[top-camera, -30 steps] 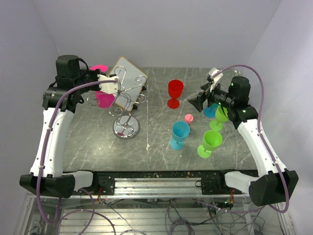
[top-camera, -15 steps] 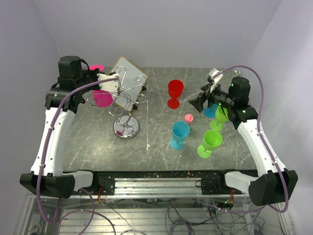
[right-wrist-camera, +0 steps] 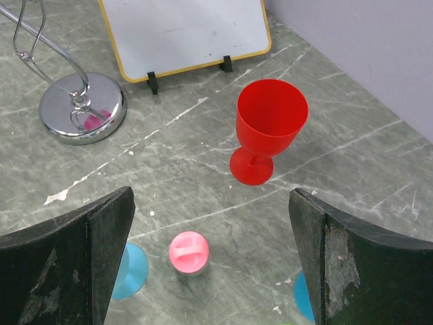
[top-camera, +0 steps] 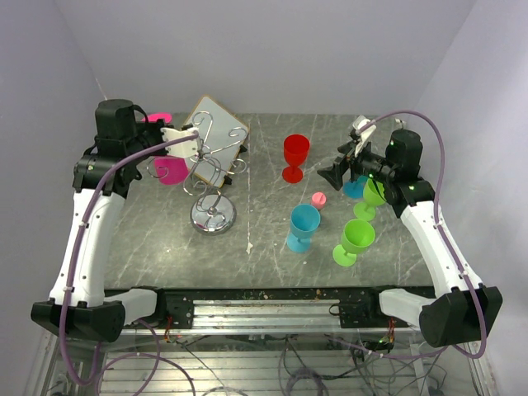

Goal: Place the wine glass upside down on the wine glass rack

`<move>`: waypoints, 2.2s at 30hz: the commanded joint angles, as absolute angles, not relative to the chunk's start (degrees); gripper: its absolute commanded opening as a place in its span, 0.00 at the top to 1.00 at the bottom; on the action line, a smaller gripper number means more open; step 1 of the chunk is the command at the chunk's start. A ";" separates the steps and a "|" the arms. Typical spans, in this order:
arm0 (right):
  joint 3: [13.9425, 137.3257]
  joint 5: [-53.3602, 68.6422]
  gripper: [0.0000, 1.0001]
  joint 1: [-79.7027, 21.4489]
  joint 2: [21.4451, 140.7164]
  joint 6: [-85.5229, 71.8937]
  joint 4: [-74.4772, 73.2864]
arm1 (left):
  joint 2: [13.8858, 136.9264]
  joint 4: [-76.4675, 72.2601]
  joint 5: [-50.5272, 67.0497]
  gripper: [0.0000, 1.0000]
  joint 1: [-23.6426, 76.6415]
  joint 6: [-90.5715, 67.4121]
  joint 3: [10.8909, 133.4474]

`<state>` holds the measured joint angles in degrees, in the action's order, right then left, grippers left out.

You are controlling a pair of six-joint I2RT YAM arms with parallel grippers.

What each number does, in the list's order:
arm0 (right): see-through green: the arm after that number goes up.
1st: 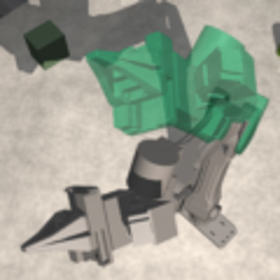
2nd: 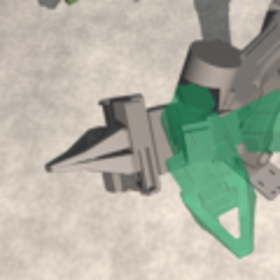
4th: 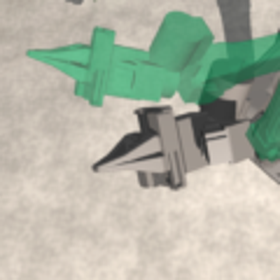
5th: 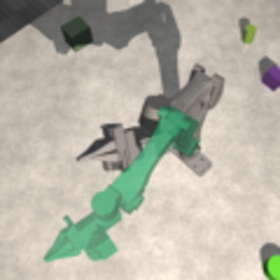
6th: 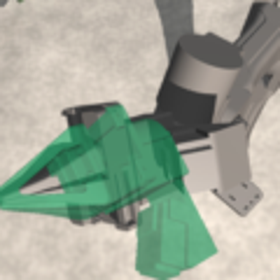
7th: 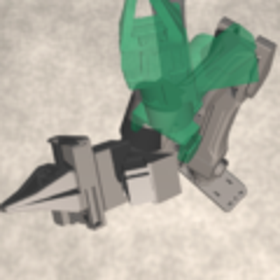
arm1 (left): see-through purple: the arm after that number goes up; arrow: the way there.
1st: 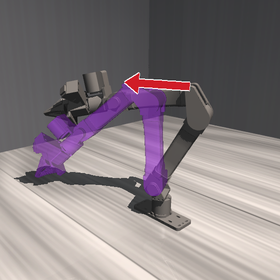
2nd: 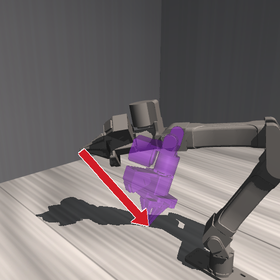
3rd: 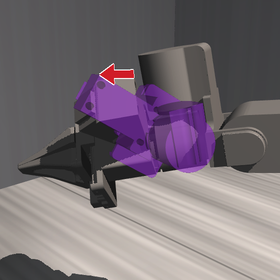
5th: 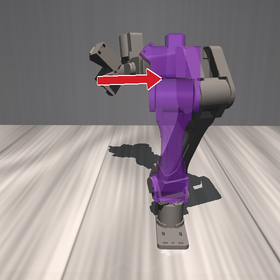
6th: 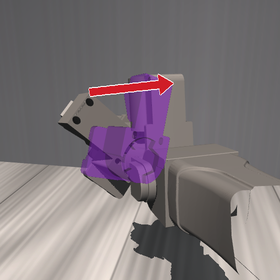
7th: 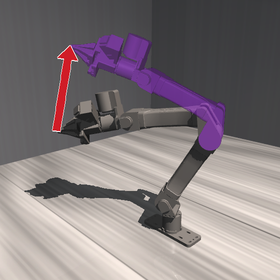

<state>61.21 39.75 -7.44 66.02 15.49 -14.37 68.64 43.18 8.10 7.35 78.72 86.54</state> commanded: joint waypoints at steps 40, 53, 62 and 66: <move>63.75 37.50 0.01 -7.02 67.54 20.96 -18.00 | 63.85 51.28 13.44 0.67 8.61 81.85 82.70; 66.93 36.27 0.02 -8.10 68.55 28.80 -31.93 | 61.68 52.96 9.30 0.55 8.61 83.20 82.23; 68.02 33.60 0.03 -13.34 70.50 31.30 -36.45 | 59.95 54.73 7.00 0.46 8.61 83.75 84.03; 68.57 32.68 0.04 -15.95 71.33 31.93 -38.19 | 59.68 54.55 5.60 0.43 8.61 83.48 85.08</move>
<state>66.48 34.06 -13.91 70.61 30.30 -35.35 60.23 52.73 7.84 8.10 83.55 82.98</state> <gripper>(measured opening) 0.968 0.558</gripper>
